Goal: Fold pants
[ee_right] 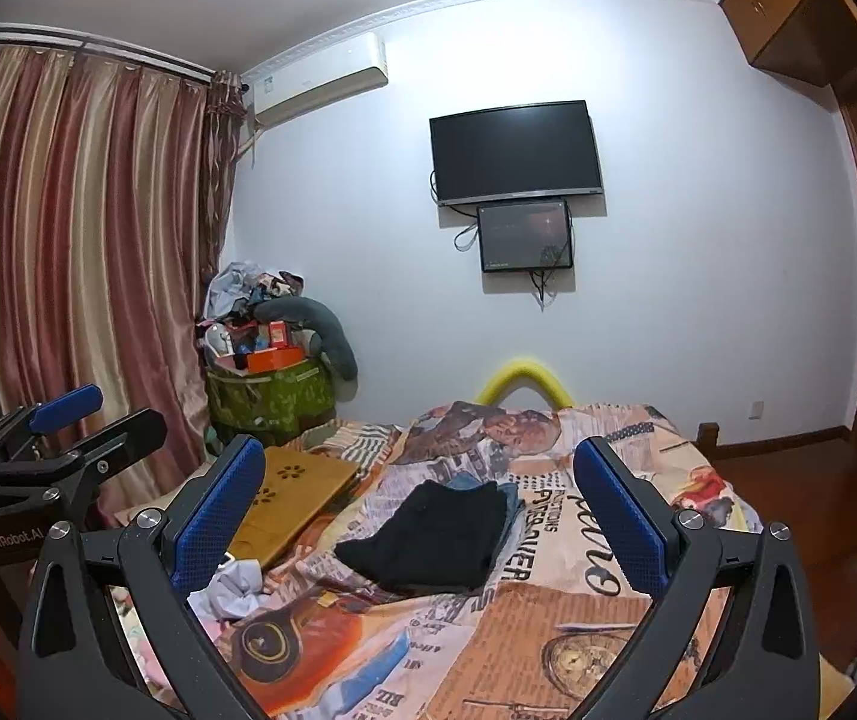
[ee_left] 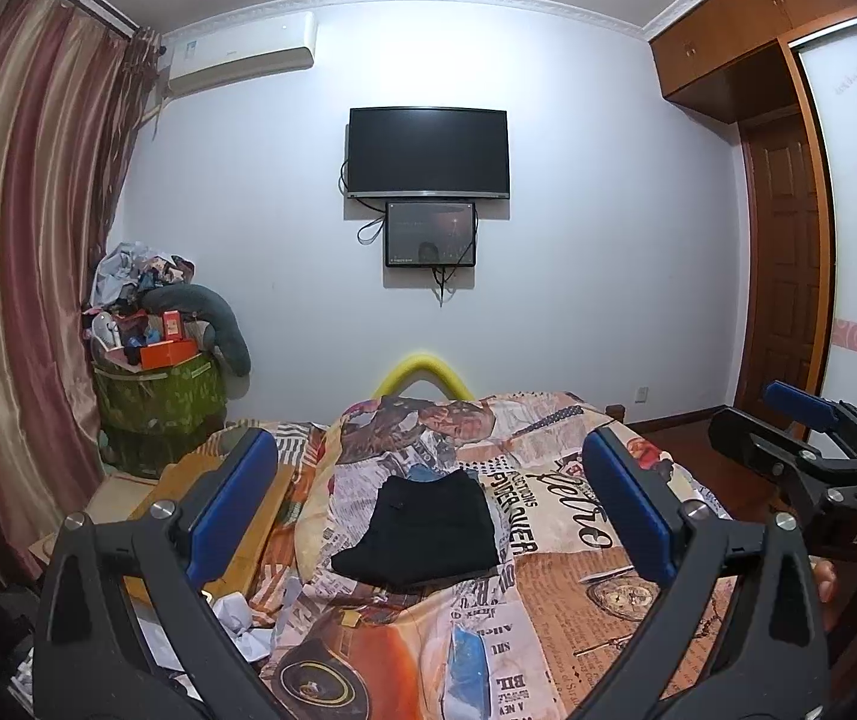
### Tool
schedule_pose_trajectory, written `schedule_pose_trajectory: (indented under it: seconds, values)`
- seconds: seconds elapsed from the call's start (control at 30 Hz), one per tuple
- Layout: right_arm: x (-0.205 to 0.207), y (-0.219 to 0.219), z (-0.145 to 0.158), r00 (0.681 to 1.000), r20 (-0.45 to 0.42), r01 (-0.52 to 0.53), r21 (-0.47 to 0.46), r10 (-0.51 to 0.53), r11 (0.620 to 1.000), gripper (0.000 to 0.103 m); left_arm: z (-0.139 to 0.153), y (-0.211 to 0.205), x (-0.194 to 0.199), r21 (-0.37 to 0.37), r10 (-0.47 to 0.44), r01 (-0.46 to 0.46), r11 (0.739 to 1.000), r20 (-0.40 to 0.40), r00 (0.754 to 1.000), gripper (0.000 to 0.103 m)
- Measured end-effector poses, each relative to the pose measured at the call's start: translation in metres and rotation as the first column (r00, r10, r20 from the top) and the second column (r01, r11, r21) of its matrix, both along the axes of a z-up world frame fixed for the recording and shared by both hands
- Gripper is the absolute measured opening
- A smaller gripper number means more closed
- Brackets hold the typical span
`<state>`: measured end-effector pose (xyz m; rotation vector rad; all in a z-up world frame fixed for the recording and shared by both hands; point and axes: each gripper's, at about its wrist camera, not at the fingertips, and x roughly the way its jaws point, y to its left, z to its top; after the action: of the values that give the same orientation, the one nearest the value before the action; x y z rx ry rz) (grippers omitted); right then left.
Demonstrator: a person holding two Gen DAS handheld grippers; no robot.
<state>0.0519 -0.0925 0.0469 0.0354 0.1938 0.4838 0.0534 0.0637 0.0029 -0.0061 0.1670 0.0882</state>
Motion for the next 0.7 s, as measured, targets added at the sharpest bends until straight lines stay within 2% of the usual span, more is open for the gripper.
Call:
schedule_pose_trajectory:
  seconds: [0.7]
  values:
    - [-0.0033, -0.0027, -0.0017, 1.000, -0.010, 0.002, 0.009, -0.002, 1.000, 0.102, -0.0028, -0.0016, 0.0062, -0.003, -0.014, 0.014, 1.000, -0.018, 1.000, 0.103]
